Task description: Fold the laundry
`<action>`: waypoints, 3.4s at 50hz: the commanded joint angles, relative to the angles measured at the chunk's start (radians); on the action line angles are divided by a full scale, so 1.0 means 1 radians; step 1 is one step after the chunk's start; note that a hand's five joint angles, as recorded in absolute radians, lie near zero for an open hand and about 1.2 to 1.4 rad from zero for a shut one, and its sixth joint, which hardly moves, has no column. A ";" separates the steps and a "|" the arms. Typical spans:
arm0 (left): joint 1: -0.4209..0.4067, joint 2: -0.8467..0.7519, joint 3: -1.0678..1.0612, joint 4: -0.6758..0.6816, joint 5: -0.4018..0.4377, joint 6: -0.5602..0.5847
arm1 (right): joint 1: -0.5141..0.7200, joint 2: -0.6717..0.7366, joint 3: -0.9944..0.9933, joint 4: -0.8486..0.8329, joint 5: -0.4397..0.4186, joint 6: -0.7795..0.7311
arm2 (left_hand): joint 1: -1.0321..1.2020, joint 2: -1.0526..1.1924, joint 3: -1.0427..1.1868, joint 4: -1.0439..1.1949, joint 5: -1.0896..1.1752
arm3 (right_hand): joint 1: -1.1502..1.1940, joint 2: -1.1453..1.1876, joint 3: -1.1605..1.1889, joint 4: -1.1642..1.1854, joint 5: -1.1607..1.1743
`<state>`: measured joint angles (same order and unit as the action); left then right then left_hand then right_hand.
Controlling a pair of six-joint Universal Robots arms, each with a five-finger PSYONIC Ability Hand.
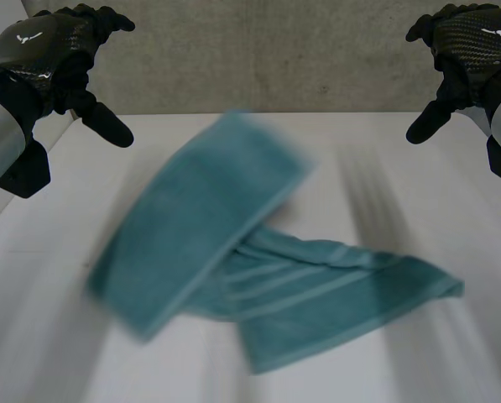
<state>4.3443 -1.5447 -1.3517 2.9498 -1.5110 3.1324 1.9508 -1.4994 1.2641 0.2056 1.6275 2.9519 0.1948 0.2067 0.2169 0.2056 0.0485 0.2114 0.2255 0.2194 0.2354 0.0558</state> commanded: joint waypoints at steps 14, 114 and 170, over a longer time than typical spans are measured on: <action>0.005 -0.002 -0.001 0.008 0.000 0.000 | 0.008 0.005 0.008 -0.008 -0.009 -0.013 | -0.020 -0.032 -0.042 -0.031 -0.048 | -0.037 -0.051 -0.045 -0.061 -0.056; -0.026 -0.342 -0.014 0.183 -0.083 0.003 | 0.570 0.671 0.179 -0.397 0.078 0.184 | -0.020 -0.032 -0.042 -0.031 -0.048 | -0.037 -0.051 -0.045 -0.061 -0.056; -0.037 -0.347 -0.014 0.183 -0.081 0.005 | 0.398 0.515 0.176 -0.391 0.126 0.038 | -0.020 -0.032 -0.042 -0.031 -0.048 | 1.185 1.171 1.177 1.161 1.166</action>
<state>4.3074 -1.8843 -1.3652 3.1324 -1.5945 3.1354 2.3747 -0.9446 1.4407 -0.1849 1.7660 2.9928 0.1948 0.2067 0.2169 0.2056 0.0485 0.8528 0.9723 0.9382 0.9384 0.7090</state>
